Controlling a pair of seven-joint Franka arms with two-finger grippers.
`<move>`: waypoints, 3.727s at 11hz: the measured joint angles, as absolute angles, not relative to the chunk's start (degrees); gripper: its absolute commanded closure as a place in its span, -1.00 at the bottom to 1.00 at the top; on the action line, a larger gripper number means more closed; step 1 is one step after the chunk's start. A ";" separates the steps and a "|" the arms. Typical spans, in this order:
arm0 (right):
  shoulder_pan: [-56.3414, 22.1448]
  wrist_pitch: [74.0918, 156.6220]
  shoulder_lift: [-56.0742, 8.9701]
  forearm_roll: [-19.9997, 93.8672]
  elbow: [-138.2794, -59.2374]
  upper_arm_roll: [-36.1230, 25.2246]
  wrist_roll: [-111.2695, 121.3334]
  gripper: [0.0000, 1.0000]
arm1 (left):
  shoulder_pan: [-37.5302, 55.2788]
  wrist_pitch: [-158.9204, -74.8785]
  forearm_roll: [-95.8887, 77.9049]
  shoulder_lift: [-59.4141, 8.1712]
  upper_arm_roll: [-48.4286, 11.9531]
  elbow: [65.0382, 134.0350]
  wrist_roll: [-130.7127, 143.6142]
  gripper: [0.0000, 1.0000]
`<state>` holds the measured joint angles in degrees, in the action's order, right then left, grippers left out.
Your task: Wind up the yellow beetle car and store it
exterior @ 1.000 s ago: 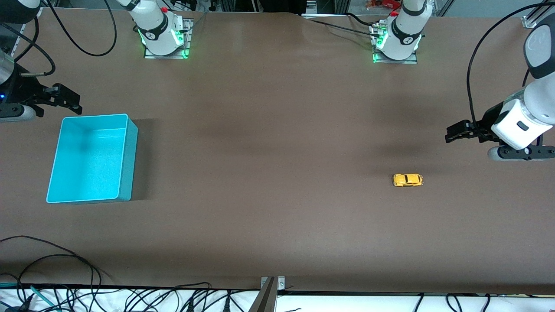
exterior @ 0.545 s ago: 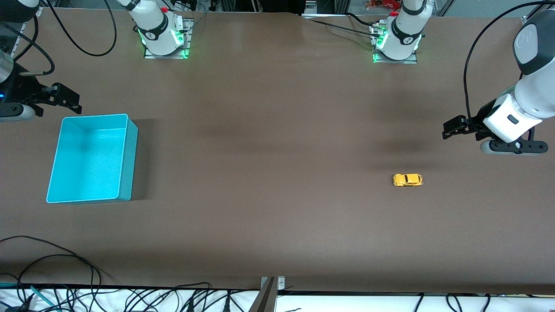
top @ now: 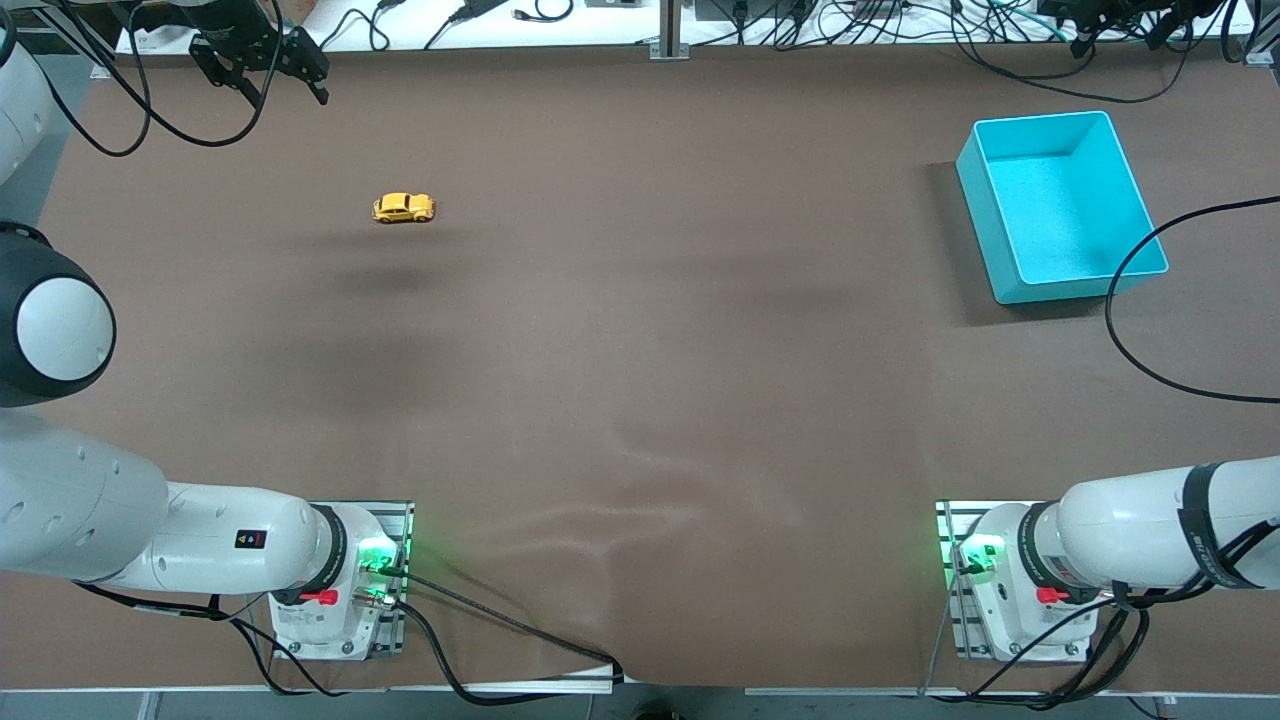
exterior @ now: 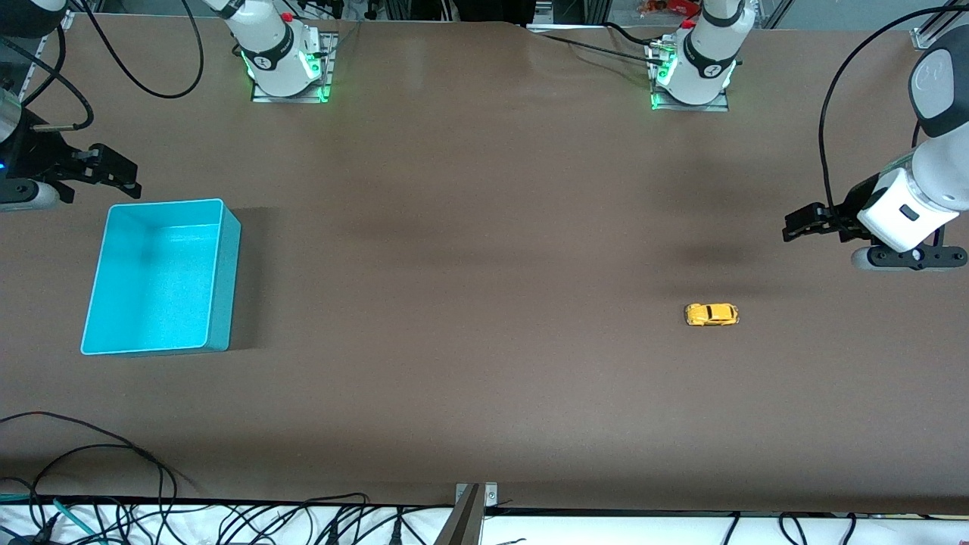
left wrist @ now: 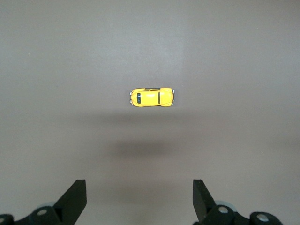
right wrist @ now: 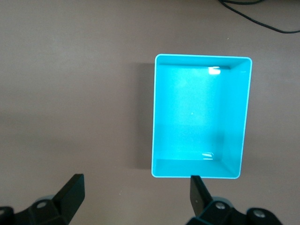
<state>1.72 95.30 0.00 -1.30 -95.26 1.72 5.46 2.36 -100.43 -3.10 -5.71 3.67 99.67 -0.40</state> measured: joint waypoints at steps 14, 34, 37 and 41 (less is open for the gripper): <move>1.71 93.76 -0.01 -1.29 -94.17 1.73 5.42 -1.00 | 2.24 -100.43 -3.10 -5.89 3.59 100.35 -0.38 -1.00; 1.73 93.76 -0.23 -1.29 -94.02 1.71 5.38 -1.00 | 2.31 -139.62 -6.19 -28.39 1.30 110.57 78.76 -1.00; 1.73 93.76 -0.23 -1.29 -94.01 1.71 5.38 -1.00 | 2.26 -139.64 -6.63 -30.22 1.33 110.08 78.97 -1.00; 1.73 93.76 -0.23 -1.29 -94.01 1.72 5.38 -1.00 | 2.19 -139.64 -6.63 -32.07 1.36 109.15 79.44 -0.73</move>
